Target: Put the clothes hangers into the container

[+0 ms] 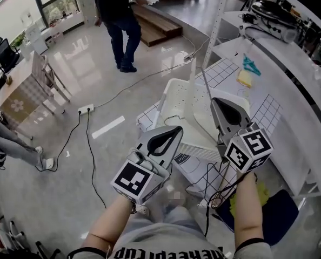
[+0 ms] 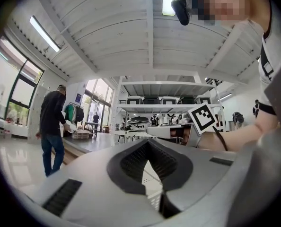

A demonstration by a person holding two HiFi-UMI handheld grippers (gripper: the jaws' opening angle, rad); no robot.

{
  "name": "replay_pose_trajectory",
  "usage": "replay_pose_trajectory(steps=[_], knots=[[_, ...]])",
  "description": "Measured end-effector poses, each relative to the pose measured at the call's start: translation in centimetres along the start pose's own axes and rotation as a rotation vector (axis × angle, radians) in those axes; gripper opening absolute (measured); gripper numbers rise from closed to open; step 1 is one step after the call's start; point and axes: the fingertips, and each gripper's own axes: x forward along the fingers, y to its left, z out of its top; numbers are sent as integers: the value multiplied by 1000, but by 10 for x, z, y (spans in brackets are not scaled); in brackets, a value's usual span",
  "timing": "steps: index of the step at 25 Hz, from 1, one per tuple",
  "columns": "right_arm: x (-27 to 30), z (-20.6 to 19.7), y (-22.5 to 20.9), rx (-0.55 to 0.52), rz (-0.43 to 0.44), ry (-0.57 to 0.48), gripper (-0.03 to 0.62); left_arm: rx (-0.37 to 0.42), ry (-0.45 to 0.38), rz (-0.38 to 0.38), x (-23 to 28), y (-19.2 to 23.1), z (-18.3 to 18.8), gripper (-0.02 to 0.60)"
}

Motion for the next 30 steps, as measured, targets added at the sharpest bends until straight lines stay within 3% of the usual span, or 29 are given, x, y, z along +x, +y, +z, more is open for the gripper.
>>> replay_pose_trajectory(steps=[19,30], knots=[[-98,-9,109,39,-204,-19,6,54,-77,-281,-65,-60,2,11],[-136,-6,170,50,-278,-41,6,68,-109,-361,-116,-86,8,11]])
